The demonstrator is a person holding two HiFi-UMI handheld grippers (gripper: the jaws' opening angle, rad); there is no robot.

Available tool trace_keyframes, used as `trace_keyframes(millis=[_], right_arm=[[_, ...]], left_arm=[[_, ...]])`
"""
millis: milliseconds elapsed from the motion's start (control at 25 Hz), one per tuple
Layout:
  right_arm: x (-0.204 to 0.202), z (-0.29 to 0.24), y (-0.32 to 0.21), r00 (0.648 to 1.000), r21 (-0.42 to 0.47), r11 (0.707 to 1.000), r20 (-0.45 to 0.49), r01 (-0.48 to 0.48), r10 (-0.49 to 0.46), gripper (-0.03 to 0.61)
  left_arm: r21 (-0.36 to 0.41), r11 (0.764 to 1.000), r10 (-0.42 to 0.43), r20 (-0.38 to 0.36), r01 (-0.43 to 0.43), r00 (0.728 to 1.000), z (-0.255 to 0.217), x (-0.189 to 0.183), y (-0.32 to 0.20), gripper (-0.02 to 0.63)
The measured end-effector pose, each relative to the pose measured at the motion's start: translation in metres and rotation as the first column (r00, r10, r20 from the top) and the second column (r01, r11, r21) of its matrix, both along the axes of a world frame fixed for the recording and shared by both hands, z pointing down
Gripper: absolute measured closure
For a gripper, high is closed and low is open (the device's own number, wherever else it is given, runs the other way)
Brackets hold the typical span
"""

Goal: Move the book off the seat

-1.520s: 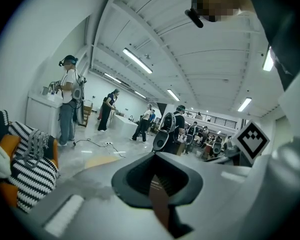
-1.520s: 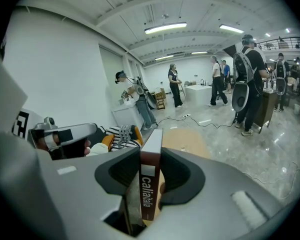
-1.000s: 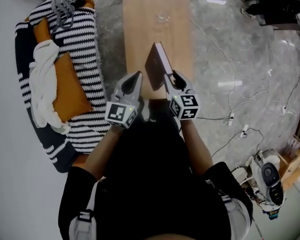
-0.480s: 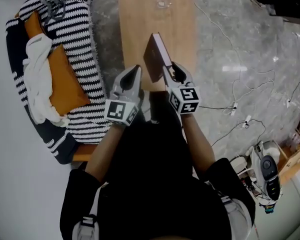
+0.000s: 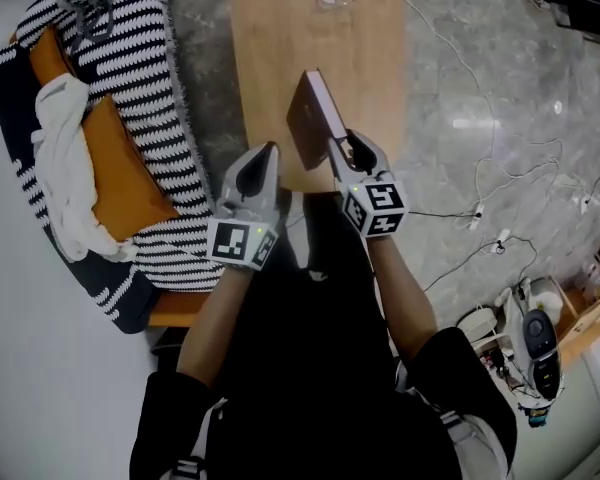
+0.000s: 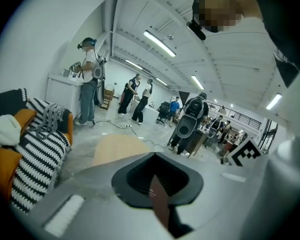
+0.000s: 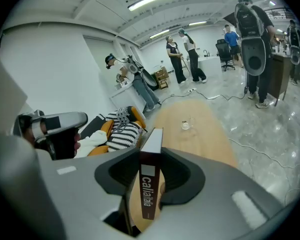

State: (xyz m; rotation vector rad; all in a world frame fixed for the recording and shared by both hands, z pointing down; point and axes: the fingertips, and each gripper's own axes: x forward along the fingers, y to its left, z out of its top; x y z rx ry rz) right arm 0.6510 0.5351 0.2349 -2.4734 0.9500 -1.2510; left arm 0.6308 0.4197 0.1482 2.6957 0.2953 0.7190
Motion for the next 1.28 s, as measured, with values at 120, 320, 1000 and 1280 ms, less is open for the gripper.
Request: trace_keyframes(millis=[120,320,1000,1280], right_arm=[[0.005,0.019,0.000,1.000,0.004,1.000,0.015,-0.019,0.019,0.439],[0.009,0.044,-0.004,0.998,0.029,0.999,0.038,-0.045,0.044,0.439],[0.017,0.081,0.019,0.992,0.089,0.990,0.072,-0.109,0.102,0.433],[0.017,0.104,0.054,0.988,0.085,0.986,0.077,-0.140,0.134,0.423]], left_arm=[[0.001,1.000,0.000,0.009,0.000,1.000,0.016,0.005,-0.005,0.609],[-0.013,1.000,0.010,0.023,-0.010,1.000,0.040,0.006,-0.010,0.609],[-0.050,0.999,0.026,0.058,-0.023,0.998,0.087,0.010,0.008,0.609],[-0.053,0.998,0.032,0.082,-0.027,0.996,0.107,0.008,0.018,0.609]])
